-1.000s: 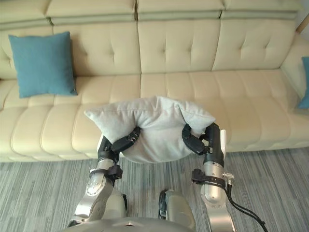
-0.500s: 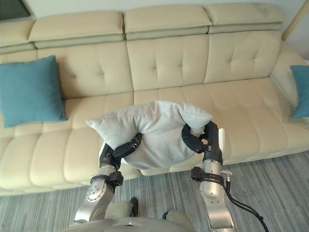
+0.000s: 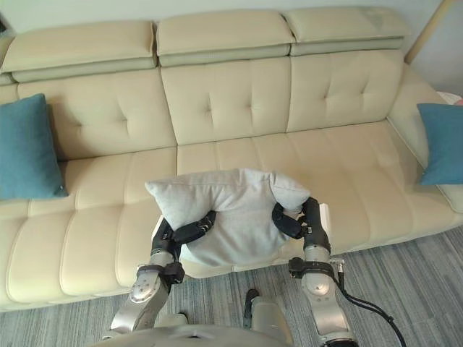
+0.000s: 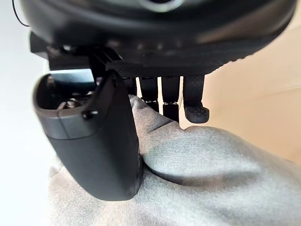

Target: Pick up cushions and gather them together orderly.

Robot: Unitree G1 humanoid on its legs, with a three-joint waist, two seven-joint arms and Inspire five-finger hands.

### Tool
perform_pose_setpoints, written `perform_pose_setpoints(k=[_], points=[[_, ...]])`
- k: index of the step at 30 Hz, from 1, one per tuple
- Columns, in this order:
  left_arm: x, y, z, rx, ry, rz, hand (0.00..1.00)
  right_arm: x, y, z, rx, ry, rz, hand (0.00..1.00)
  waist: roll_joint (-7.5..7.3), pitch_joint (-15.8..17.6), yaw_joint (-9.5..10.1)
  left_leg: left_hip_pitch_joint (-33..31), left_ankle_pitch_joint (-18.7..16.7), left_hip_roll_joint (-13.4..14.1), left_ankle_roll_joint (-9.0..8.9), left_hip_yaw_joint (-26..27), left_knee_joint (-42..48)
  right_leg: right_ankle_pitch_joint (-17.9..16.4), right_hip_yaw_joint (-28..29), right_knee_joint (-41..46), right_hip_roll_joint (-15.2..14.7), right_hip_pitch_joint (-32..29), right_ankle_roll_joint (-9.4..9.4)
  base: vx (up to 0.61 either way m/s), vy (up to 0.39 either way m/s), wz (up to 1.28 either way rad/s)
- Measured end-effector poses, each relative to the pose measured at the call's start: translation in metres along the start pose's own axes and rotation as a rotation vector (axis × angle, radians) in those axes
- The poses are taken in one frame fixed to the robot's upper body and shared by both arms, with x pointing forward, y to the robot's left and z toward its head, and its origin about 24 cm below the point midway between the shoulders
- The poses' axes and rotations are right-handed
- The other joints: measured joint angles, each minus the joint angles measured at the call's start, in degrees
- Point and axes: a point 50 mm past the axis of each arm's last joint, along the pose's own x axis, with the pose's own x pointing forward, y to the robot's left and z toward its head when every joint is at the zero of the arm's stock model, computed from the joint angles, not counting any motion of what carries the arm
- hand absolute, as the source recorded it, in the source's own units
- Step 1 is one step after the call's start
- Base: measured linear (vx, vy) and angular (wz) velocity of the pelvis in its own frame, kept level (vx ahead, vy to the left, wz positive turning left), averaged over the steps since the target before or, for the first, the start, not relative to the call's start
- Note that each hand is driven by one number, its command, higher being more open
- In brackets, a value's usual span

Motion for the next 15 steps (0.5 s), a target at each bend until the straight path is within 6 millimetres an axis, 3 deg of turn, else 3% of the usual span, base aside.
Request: perform_pose_setpoints(k=[2, 3, 4, 10, 15], points=[[0.000, -0.002, 0.000, -0.010, -0.001, 0.001, 0.00, 0.000, -0.001, 0.003, 0.006, -0.012, -0.007, 0.00, 0.05, 0.0, 0.20, -0.3, 0.2, -0.1, -0.38, -1.1, -0.5, 0.0, -1.0, 0.0, -0.4, 0.2, -0.04, 0.00, 0.000, 0.29], [0.000, 0.000, 0.000, -0.008, -0.001, 0.003, 0.00, 0.000, -0.001, 0.007, 0.015, -0.026, -0.008, 0.00, 0.02, -0.1, 0.67, -0.3, 1.2, -0.5, -1.87, -1.5, -0.8, 0.1, -1.4, 0.0, -0.7, 0.5, 0.00, -0.03, 0.020, 0.29], [0.000, 0.000, 0.000, -0.005, -0.001, 0.004, 0.00, 0.000, -0.001, 0.008, 0.019, -0.032, -0.009, 0.00, 0.05, -0.1, 0.95, -0.1, 1.5, -0.9, -2.24, -1.8, -1.1, 0.1, -1.7, -0.2, -1.0, 0.8, 0.10, -0.03, 0.030, 0.33], [0.006, 0.009, 0.009, 0.040, -0.030, 0.025, 0.00, 0.004, 0.005, 0.016, 0.035, -0.059, 0.009, 0.00, 0.62, -1.3, 2.28, -0.3, 4.7, -2.5, -1.86, -5.6, -5.3, 2.2, -4.7, -5.0, -2.8, 3.6, 1.34, -0.07, 0.034, 0.35], [0.024, 0.015, 0.037, 0.092, -0.131, 0.055, 0.00, 0.030, 0.011, 0.051, 0.017, -0.179, 0.018, 0.00, 0.54, -1.4, 3.02, -0.1, 7.1, -2.7, -1.76, -6.0, -7.9, 4.5, -5.2, -7.9, -2.8, 4.1, 1.34, -0.04, 0.012, 0.08]])
